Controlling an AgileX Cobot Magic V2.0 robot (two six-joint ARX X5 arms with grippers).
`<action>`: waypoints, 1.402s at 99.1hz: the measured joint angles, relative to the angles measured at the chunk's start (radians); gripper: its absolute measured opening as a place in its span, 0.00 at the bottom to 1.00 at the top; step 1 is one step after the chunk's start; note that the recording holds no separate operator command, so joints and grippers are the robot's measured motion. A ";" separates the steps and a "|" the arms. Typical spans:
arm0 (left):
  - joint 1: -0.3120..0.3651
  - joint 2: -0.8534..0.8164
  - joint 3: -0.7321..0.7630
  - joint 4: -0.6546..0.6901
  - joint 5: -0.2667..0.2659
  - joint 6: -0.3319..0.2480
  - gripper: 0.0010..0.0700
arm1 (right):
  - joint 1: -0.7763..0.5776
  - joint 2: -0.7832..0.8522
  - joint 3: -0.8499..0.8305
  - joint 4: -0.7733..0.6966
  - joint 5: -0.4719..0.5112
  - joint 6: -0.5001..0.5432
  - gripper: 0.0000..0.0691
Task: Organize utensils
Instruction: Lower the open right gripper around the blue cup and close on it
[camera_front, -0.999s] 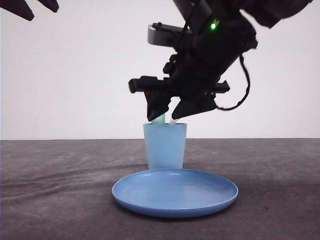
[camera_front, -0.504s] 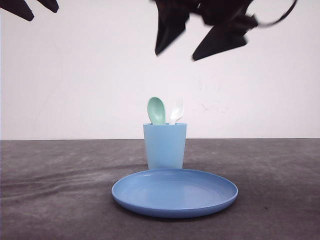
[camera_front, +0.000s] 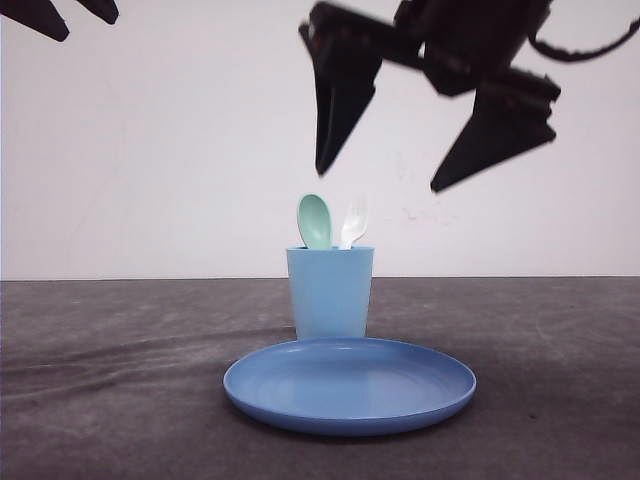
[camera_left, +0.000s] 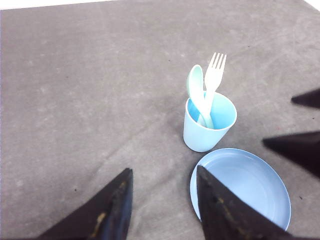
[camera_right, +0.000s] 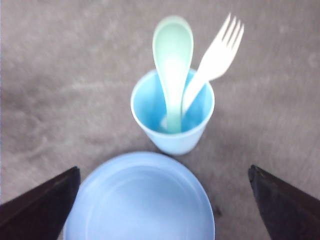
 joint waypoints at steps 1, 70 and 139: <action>0.000 0.000 0.000 0.000 0.000 -0.002 0.32 | 0.000 0.004 0.000 0.000 -0.002 0.003 0.98; 0.000 0.000 0.000 -0.004 0.000 -0.006 0.32 | -0.071 0.246 0.003 0.134 -0.124 0.091 0.98; 0.000 0.000 0.000 -0.004 0.000 -0.006 0.32 | -0.103 0.449 0.214 0.052 -0.146 0.053 0.98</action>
